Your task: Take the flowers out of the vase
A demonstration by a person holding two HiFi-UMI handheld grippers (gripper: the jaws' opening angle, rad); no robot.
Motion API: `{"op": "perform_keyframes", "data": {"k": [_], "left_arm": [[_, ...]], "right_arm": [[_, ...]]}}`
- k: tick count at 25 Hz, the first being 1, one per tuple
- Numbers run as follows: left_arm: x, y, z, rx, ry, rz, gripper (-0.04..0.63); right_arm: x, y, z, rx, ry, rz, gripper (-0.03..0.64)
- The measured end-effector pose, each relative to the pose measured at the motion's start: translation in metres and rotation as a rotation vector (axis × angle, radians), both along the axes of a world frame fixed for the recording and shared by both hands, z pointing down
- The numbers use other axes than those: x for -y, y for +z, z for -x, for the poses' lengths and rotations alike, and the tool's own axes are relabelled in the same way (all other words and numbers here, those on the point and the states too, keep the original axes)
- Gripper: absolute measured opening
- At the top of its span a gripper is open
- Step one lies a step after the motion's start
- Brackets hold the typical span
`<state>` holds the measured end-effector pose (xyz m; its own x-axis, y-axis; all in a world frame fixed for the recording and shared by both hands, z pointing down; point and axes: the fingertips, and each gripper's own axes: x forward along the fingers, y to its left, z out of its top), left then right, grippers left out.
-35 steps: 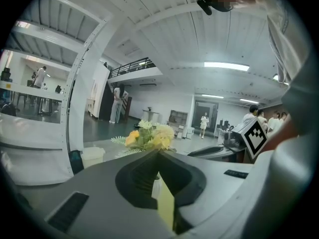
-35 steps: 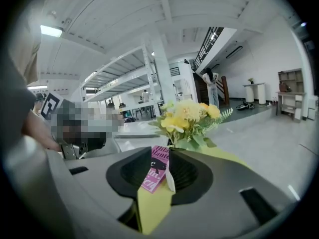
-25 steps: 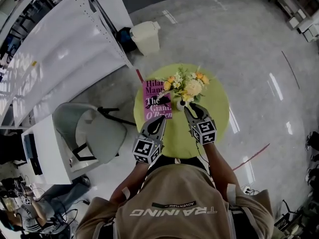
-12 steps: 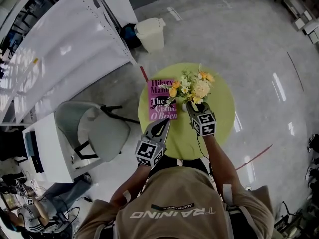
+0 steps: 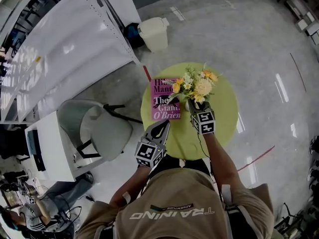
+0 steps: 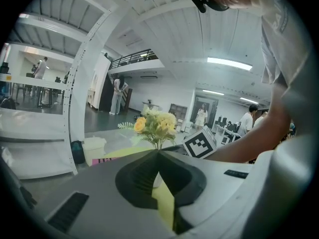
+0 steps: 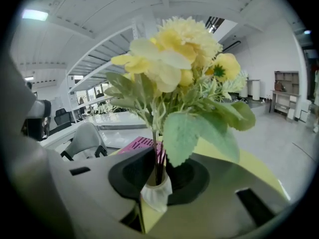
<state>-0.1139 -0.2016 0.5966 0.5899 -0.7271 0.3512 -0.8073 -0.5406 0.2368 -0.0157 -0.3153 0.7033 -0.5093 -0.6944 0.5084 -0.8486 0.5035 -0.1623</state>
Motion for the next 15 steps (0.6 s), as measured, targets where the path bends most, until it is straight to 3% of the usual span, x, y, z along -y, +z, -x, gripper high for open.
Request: {"op": "perform_keyframes", "data": {"k": [15], "left_arm": [[-0.005, -0.010, -0.023, -0.031, 0.049, -0.031, 0.006]], "right_arm": [[-0.004, -0.085, -0.010, 0.052, -0.029, -0.192, 0.055]]}}
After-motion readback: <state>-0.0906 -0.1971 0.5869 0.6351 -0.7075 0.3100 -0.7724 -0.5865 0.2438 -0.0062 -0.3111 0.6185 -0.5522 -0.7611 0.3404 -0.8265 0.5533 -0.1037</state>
